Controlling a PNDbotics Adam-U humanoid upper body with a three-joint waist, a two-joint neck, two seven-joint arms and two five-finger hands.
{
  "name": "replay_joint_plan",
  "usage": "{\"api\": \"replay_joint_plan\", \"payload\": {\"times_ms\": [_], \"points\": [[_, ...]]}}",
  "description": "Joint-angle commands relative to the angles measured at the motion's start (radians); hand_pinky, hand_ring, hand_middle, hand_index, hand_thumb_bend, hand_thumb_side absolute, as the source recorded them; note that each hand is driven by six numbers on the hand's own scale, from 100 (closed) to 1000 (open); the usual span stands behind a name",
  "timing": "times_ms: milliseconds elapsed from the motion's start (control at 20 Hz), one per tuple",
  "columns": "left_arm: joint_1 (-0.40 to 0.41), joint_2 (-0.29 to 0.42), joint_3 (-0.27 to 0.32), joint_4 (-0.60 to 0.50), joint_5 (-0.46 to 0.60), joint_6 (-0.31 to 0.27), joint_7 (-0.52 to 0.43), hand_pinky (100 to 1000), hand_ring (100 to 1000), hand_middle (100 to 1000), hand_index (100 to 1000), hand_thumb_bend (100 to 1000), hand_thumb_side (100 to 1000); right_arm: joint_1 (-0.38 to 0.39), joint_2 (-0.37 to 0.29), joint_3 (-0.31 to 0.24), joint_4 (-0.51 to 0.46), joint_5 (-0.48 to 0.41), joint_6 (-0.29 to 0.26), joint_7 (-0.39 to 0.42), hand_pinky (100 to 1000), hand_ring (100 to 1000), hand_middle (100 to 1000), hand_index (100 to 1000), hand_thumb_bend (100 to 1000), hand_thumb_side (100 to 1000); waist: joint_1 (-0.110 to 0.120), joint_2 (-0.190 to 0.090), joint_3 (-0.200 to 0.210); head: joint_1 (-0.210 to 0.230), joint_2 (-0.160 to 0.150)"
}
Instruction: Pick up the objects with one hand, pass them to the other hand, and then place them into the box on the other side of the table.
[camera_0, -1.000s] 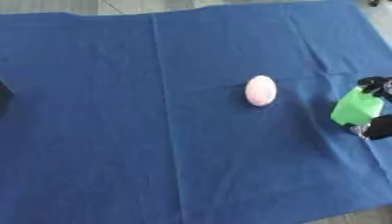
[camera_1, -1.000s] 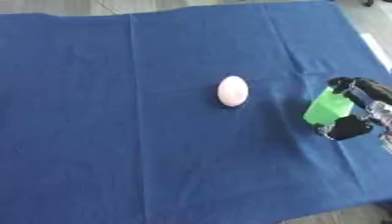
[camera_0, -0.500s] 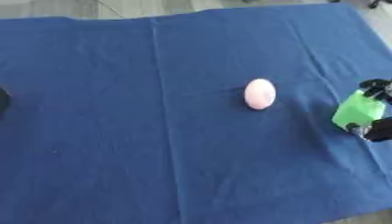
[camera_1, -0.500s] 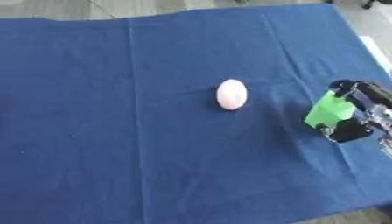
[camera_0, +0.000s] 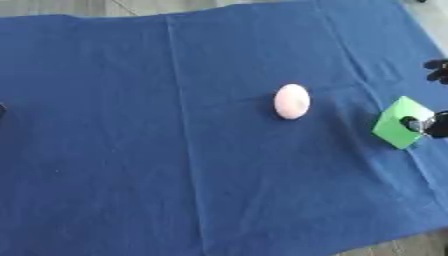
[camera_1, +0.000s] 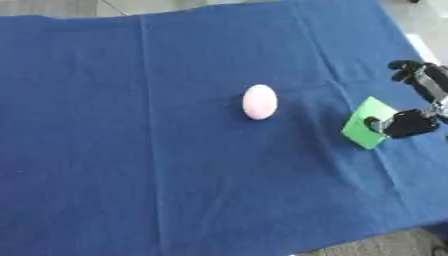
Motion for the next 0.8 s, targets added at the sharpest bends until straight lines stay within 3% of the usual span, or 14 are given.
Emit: {"api": "replay_joint_plan", "payload": {"times_ms": [50, 800], "points": [[-0.009, 0.019, 0.022, -0.007, 0.003, 0.002, -0.001, 804, 679, 702, 846, 104, 942, 0.005, -0.028, -0.02, -0.009, 0.019, 0.017, 0.005, 934, 901, 823, 953, 471, 100, -0.001, -0.015, 0.0, -0.003, -0.018], [-0.02, 0.007, 0.019, -0.011, 0.001, 0.013, 0.006, 807, 680, 698, 839, 100, 934, 0.018, 0.018, -0.01, -0.007, 0.044, 0.032, 0.05, 942, 910, 833, 967, 482, 134, 0.006, 0.016, 0.026, -0.017, -0.045]]}}
